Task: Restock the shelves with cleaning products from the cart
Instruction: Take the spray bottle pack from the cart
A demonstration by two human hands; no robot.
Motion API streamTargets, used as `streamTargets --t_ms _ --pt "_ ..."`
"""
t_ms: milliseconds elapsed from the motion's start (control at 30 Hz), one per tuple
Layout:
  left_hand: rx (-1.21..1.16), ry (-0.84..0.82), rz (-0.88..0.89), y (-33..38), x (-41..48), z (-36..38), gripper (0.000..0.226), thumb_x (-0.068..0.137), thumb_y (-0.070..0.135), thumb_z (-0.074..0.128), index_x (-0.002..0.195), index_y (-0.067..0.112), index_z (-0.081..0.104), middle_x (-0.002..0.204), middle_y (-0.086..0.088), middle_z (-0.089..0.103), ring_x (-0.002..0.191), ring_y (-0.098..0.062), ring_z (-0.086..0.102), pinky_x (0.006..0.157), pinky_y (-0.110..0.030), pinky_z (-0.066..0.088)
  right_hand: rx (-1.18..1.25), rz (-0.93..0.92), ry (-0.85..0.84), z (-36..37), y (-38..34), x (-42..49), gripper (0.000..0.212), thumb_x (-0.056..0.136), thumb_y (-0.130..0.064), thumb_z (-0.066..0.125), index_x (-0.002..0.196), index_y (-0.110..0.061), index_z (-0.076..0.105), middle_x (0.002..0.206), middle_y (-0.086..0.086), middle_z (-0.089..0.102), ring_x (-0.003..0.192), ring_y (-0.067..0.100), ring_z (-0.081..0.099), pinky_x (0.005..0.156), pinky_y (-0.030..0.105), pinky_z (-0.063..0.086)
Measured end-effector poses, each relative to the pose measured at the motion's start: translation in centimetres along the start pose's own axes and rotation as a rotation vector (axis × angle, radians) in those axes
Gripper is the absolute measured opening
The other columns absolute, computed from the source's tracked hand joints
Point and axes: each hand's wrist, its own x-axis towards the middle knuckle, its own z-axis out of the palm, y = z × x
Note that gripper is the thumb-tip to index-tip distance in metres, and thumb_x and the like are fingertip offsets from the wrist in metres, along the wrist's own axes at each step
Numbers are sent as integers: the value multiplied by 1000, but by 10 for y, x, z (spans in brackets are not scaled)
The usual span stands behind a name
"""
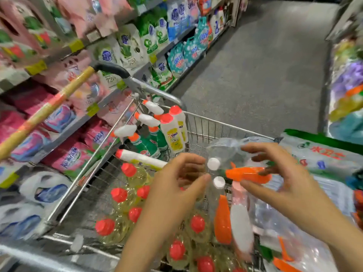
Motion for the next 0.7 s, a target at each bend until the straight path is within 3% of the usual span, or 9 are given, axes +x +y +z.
streamTargets --t_ms 67,133,200,333,433,533,633,700 --pt "211 -92 55 -10 25 0 29 81 12 73 101 30 63 95 14 63 86 2 61 80 -16 50 -263 -25 -56 -18 17 13 62 76 -3 76 114 -45 52 122 -23 50 120 9 49 97 27 39" --pt "384 -208 91 -21 49 5 36 83 14 72 112 30 58 104 18 52 91 5 54 85 -17 47 -347 0 -108 -28 28 24 71 74 9 72 112 -45 47 126 -25 45 124 13 46 102 24 32" --pt "492 -294 95 -34 72 13 44 84 16 70 121 32 53 110 16 44 95 2 47 91 -22 43 -388 23 -180 -28 35 33 72 74 11 69 110 -47 45 127 -28 41 126 12 43 102 17 27" --pt "668 -489 62 -57 104 35 63 82 15 70 136 32 40 135 5 29 126 -17 35 107 -37 35 -310 73 -289 -20 50 37 73 75 11 62 112 -50 45 134 -35 33 133 -4 31 101 1 17" --pt "823 -620 32 -70 117 49 81 80 14 71 144 35 25 150 2 10 135 -32 25 104 -46 40 -367 143 -425 -17 65 34 82 77 5 62 118 -57 29 143 -32 20 140 -2 17 112 14 13" --pt "862 -692 -21 -81 124 62 93 80 5 69 147 40 16 155 3 -1 136 -41 25 102 -50 41 -486 178 -446 -11 77 31 90 75 0 66 126 -55 16 153 -19 16 145 7 10 120 31 12" --pt "852 -614 29 -88 128 71 82 83 1 62 145 41 25 153 0 10 128 -35 43 100 -48 43 -536 135 -295 -6 84 29 81 76 -11 76 133 -46 32 153 -12 28 145 15 22 117 41 20" --pt "800 -564 53 -91 130 72 73 84 3 61 142 38 34 153 -1 18 129 -33 44 100 -46 44 -526 88 -235 -4 89 29 72 74 -17 81 134 -37 45 150 -9 37 142 20 31 114 46 27"
